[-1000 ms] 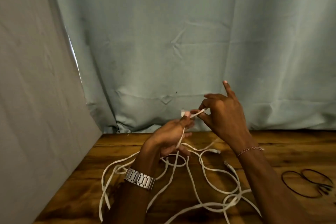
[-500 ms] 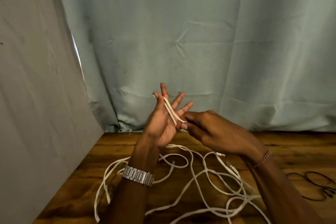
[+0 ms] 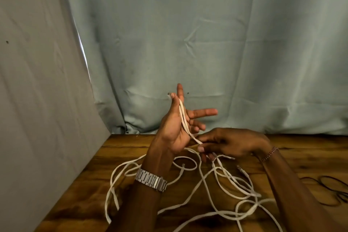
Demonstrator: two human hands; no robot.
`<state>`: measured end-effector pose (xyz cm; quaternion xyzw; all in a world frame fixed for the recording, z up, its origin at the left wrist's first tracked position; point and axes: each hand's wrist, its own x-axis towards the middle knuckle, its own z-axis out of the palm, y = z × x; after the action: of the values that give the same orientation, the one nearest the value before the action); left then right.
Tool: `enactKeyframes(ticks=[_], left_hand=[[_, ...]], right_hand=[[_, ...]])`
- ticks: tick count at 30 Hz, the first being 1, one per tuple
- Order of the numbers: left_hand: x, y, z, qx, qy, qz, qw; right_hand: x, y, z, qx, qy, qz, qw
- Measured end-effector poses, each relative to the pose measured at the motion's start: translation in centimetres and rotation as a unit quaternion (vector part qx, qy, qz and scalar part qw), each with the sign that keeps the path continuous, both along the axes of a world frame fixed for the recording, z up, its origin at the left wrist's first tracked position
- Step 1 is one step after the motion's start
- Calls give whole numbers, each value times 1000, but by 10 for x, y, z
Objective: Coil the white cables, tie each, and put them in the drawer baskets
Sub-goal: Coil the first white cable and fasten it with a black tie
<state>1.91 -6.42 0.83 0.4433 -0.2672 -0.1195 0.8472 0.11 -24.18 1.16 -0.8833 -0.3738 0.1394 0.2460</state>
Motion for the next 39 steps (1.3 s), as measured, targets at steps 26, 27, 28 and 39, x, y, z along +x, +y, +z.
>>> enactKeyframes(ticks=[26, 27, 28, 39], left_hand=[[-18, 28, 1, 451, -107, -205, 862], [-20, 28, 2, 452, -116, -203, 861], [-21, 28, 4, 451, -127, -199, 861], [-14, 23, 5, 390, -83, 32, 916]], right_hand=[[18, -18, 4, 121, -466, -135, 866], [16, -19, 6, 114, -481, -150, 856], [15, -21, 7, 109, -495, -161, 847], [-18, 7, 23, 127, -522, -209, 817]])
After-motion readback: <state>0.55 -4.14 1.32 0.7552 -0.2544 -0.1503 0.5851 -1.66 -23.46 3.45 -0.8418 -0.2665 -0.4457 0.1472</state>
